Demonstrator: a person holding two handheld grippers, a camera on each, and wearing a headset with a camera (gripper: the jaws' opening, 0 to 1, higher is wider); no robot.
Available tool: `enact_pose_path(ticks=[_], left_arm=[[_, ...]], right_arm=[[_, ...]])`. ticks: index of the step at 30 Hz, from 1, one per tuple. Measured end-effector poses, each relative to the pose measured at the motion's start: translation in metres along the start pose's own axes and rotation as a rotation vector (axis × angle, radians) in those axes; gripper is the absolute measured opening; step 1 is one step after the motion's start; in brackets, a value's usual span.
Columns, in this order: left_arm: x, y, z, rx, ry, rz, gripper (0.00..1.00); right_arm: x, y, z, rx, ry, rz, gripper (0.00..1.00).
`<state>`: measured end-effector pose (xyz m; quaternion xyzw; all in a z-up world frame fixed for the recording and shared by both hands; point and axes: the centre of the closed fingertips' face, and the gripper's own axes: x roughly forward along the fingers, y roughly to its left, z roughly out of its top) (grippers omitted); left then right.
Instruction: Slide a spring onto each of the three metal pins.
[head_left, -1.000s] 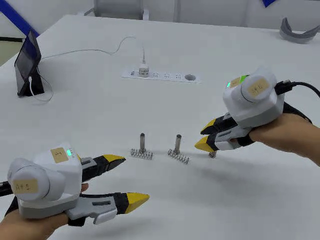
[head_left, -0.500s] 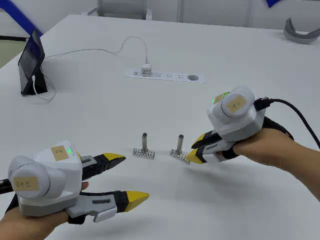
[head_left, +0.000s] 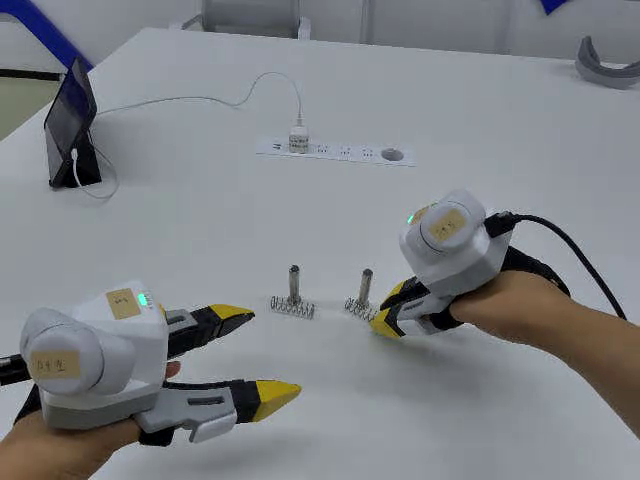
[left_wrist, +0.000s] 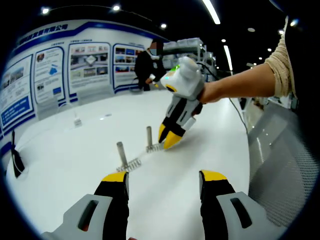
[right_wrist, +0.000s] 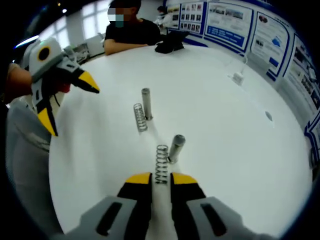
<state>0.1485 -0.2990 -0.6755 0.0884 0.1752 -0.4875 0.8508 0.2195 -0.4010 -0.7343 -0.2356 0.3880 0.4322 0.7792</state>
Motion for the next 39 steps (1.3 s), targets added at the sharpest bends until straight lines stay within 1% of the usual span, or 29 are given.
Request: enact_pose_path(ticks=[10, 17, 22, 26, 29, 34, 39], left_arm=[[0.000, 0.000, 0.001, 0.001, -0.002, 0.000, 0.57], [0.002, -0.001, 0.002, 0.003, -0.003, -0.005, 0.57], [0.005, -0.004, 0.002, 0.012, 0.002, -0.015, 0.56], [0.009, -0.008, 0.005, 0.024, 0.003, -0.029, 0.56], [0.013, -0.010, 0.007, 0.036, 0.003, -0.039, 0.55], [0.018, -0.014, 0.008, 0.047, 0.004, -0.055, 0.54], [0.022, -0.018, 0.009, 0.060, 0.004, -0.070, 0.53]], right_arm=[[0.004, 0.002, -0.004, 0.011, 0.015, 0.012, 0.12], [0.001, 0.004, -0.004, -0.012, 0.016, 0.019, 0.12], [-0.006, 0.012, -0.002, -0.036, 0.013, 0.036, 0.12], [-0.013, 0.019, -0.001, -0.057, 0.014, 0.052, 0.12], [-0.020, 0.026, 0.001, -0.063, 0.007, 0.076, 0.12], [-0.032, 0.038, 0.003, -0.117, 0.010, 0.103, 0.12], [-0.044, 0.053, 0.008, -0.173, 0.007, 0.137, 0.12]])
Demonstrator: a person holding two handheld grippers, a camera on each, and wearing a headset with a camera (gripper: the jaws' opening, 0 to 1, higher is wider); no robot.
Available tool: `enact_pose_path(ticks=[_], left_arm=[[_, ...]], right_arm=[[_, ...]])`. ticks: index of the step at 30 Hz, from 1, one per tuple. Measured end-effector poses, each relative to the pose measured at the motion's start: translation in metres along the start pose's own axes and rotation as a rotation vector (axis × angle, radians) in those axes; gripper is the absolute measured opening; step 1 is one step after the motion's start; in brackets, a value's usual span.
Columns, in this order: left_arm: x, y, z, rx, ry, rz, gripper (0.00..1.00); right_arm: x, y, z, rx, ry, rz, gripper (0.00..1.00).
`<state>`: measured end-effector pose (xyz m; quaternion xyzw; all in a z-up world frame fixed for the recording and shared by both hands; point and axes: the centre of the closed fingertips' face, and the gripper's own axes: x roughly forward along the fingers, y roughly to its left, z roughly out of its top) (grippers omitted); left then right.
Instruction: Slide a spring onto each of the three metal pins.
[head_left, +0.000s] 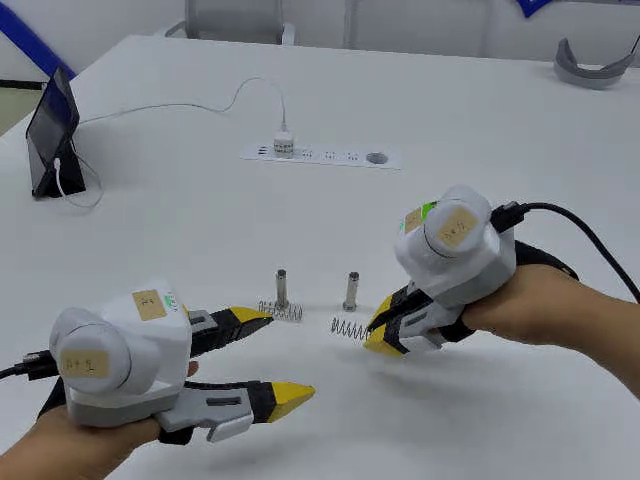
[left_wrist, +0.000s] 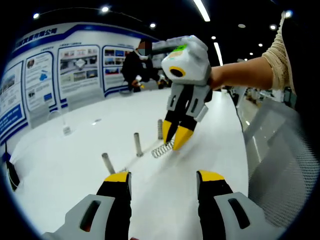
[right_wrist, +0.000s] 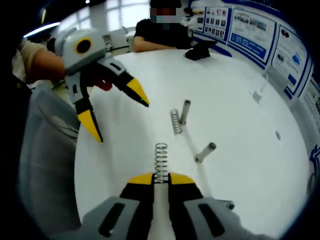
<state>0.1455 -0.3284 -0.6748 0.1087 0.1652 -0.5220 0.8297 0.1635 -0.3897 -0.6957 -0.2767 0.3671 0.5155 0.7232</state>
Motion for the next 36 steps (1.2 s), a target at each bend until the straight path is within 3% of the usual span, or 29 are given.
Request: enact_pose_path(ticks=[17, 36], left_arm=[[0.014, -0.019, 0.013, 0.080, -0.018, -0.067, 0.38], [0.019, -0.034, 0.017, 0.176, -0.024, -0.123, 0.13]], right_arm=[[-0.012, 0.034, 0.013, -0.175, 0.023, 0.099, 0.12], [-0.017, 0.046, 0.014, -0.251, 0.044, 0.142, 0.12]])
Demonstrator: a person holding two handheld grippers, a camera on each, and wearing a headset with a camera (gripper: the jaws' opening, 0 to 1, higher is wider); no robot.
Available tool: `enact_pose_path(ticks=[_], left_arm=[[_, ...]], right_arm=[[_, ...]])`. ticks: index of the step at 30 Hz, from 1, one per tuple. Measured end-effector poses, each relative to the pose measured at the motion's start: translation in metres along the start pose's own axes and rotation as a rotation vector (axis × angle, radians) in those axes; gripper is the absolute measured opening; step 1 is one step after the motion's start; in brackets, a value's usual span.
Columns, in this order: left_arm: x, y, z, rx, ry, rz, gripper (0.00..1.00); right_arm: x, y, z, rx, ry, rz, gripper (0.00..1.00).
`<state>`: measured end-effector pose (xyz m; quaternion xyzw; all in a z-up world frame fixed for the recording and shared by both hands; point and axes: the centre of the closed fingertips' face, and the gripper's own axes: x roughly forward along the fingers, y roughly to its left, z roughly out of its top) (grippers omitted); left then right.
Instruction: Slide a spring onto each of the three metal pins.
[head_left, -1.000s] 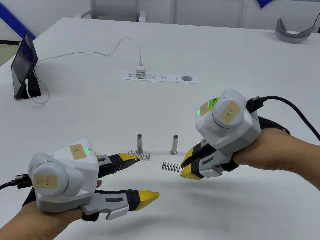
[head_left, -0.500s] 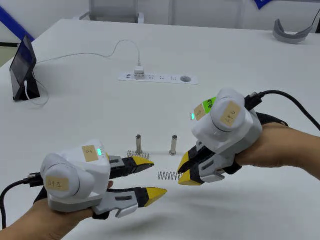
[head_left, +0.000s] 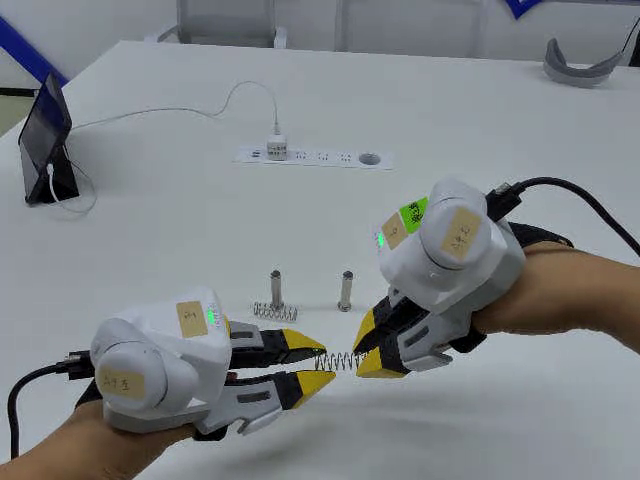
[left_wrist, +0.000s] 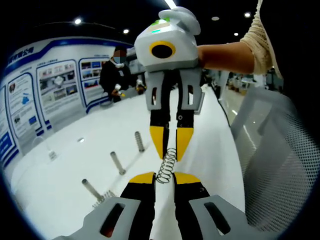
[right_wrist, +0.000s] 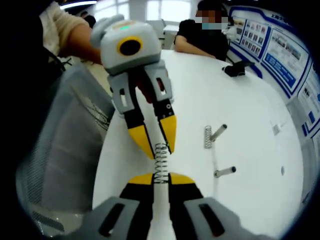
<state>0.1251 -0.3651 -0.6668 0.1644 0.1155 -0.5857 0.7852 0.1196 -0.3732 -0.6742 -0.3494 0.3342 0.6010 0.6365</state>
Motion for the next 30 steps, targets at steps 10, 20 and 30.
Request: enact_pose_path(ticks=[10, 20, 30], left_arm=[[0.000, 0.000, 0.001, 0.012, -0.003, -0.004, 0.12], [0.001, -0.003, 0.002, 0.015, -0.002, -0.011, 0.11], [0.001, -0.003, 0.004, 0.012, -0.005, -0.008, 0.11]], right_arm=[[-0.013, 0.001, 0.011, 0.001, -0.021, -0.002, 0.12], [-0.022, 0.003, 0.033, -0.035, -0.050, -0.017, 0.12], [-0.022, 0.002, 0.047, -0.045, -0.081, -0.026, 0.12]])
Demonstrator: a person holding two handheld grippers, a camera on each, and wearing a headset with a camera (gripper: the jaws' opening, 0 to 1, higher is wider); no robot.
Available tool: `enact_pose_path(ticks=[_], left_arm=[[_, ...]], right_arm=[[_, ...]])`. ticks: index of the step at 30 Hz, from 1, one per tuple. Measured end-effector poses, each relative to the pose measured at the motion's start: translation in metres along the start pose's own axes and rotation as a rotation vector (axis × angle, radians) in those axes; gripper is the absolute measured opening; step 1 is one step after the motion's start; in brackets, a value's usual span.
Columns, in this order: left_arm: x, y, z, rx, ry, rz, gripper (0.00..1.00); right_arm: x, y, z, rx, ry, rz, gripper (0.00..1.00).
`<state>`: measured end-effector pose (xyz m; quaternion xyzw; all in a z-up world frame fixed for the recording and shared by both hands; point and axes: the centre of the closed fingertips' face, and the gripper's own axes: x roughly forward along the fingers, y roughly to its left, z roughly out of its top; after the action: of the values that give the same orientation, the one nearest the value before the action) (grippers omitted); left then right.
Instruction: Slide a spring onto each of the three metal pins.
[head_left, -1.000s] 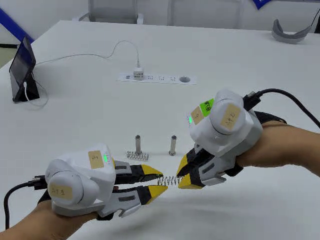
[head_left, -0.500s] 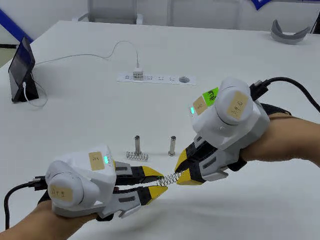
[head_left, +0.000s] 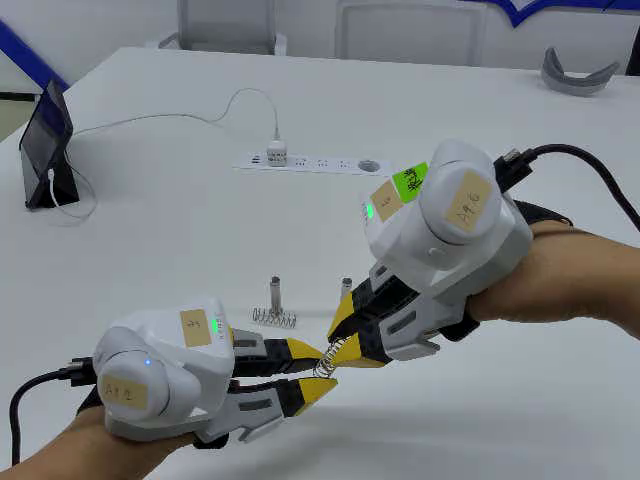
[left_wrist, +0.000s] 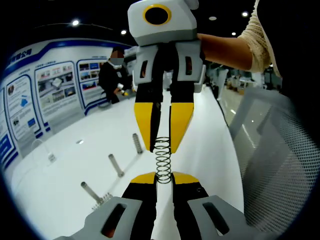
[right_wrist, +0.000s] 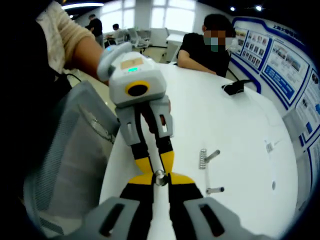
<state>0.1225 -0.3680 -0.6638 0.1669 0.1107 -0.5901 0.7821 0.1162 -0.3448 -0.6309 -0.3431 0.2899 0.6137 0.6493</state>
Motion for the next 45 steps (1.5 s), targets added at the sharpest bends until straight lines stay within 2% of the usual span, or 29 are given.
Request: enact_pose_path(ticks=[10, 15, 36, 45], left_arm=[[0.002, 0.000, 0.003, -0.022, -0.016, 0.002, 0.11], [0.001, 0.001, 0.003, -0.027, -0.020, 0.004, 0.11], [0.003, 0.003, 0.007, -0.022, -0.027, 0.014, 0.11], [-0.002, 0.008, 0.004, -0.050, -0.021, 0.033, 0.19]], right_arm=[[0.001, -0.002, 0.008, 0.012, -0.032, -0.016, 0.12], [0.003, -0.002, 0.005, 0.028, -0.031, -0.016, 0.15], [0.009, -0.003, -0.002, 0.062, -0.033, -0.007, 0.12], [0.007, -0.008, -0.004, 0.073, -0.036, -0.016, 0.12]])
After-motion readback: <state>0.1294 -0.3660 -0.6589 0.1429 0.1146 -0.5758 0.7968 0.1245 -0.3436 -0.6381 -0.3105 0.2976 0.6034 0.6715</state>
